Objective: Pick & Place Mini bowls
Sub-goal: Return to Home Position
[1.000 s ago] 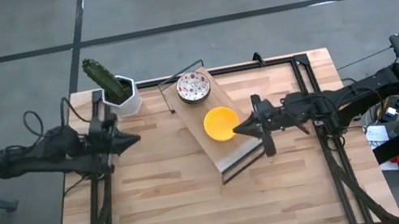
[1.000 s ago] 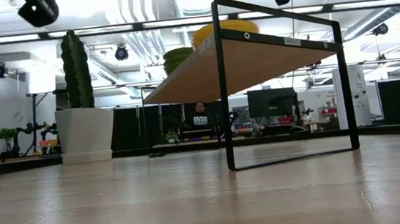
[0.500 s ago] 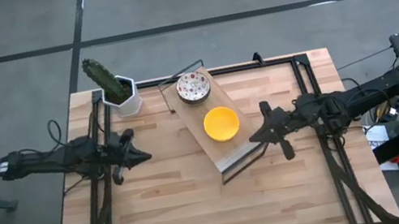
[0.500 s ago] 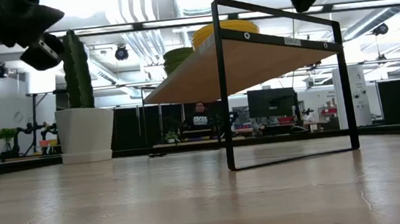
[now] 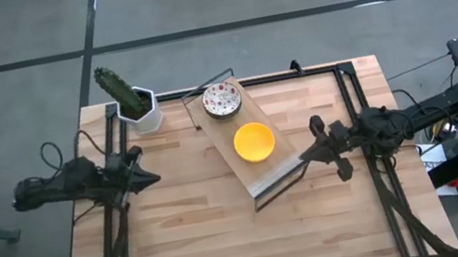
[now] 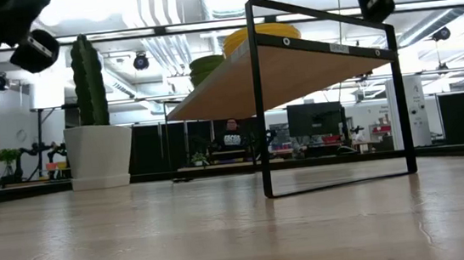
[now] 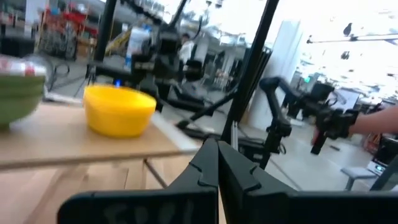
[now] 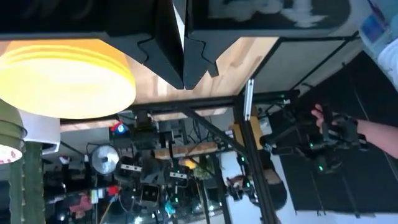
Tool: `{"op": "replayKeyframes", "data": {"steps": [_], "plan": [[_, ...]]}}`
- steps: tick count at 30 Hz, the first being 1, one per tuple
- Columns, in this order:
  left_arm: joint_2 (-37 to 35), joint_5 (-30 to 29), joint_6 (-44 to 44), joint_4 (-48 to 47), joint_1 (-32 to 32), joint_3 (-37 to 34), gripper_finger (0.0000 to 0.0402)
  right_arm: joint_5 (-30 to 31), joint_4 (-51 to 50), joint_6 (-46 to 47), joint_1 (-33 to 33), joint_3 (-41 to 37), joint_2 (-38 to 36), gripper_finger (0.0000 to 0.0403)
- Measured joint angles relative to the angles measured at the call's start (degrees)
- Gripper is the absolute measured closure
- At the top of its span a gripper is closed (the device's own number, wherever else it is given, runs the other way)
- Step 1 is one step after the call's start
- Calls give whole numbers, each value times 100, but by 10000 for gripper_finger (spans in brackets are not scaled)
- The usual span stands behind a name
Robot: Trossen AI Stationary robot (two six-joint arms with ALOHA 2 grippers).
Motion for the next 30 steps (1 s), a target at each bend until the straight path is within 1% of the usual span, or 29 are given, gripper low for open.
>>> {"op": "replayKeyframes", "data": {"steps": [3, 6, 13, 17, 21, 26, 30], "plan": [[-195, -9, 151, 17, 0, -48, 402, -48, 115, 13, 0, -228, -265, 394], [-380, -49, 229, -279, 0, -62, 402, -92, 114, 11, 0, -429, -601, 394], [-380, -251, 242, -518, 4, -84, 402, -94, 26, 11, 0, -916, -1414, 394], [-380, -310, 281, -471, 4, -122, 402, -98, -243, 62, 0, -1178, -1863, 394], [-380, -310, 289, -469, 4, -147, 402, -104, -275, 29, 0, -1477, -2237, 394], [-382, -345, 624, -446, 4, -160, 402, -104, -352, 1, 0, -1856, -2689, 394], [-382, -356, 927, -354, 4, -176, 402, -105, -701, -226, -4, -1854, -2908, 394]]}}
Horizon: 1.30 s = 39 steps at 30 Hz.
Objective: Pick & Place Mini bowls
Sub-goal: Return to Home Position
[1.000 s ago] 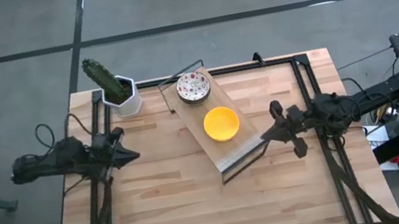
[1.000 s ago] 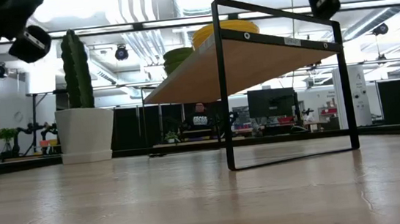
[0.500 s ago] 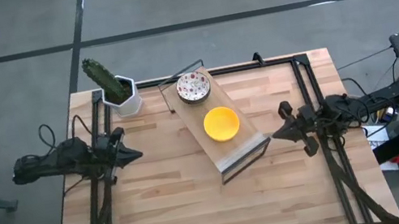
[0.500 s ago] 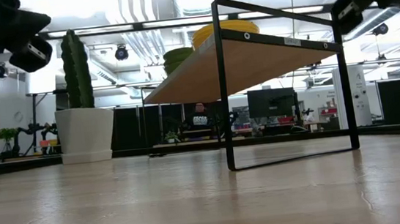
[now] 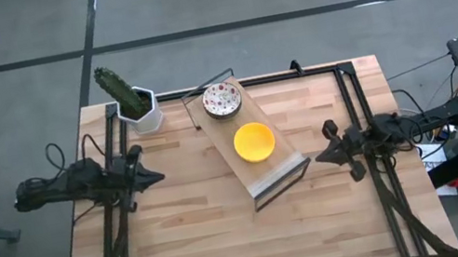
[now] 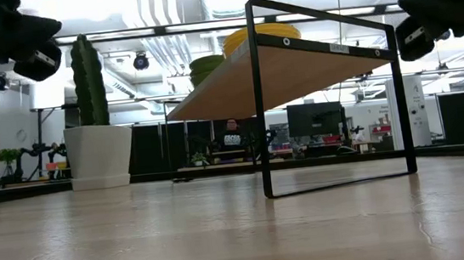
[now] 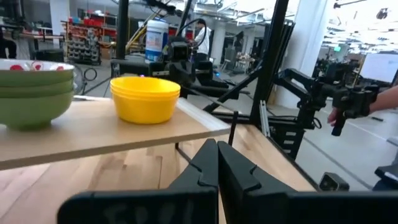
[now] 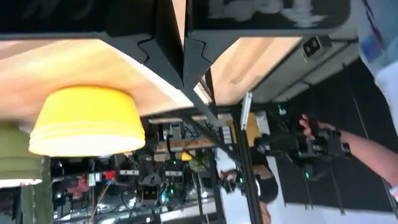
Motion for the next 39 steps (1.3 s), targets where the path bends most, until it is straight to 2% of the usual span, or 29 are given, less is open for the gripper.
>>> {"op": "replayKeyframes", "data": {"steps": [6, 12, 14, 19, 26, 39], "plan": [[-2, 2, -31, 97, 0, -242, 401, 2, -520, -141, 0, 0, -44, 394], [-2, 58, 6, 1259, -4, -730, 401, 3, -686, -119, 2, 2, 104, 394], [-2, 96, 48, 1391, -4, -863, 401, 4, -686, -115, 2, 2, 150, 394], [-1, 83, -30, 1313, -4, -1013, 401, 6, -686, -106, 4, 2, 218, 394], [20, 42, -635, 1185, -4, -1018, 401, 11, -686, -106, 4, 2, 220, 394], [20, 24, -682, 1182, -4, -1024, 401, 11, -685, -106, 4, 2, 220, 394]]}}
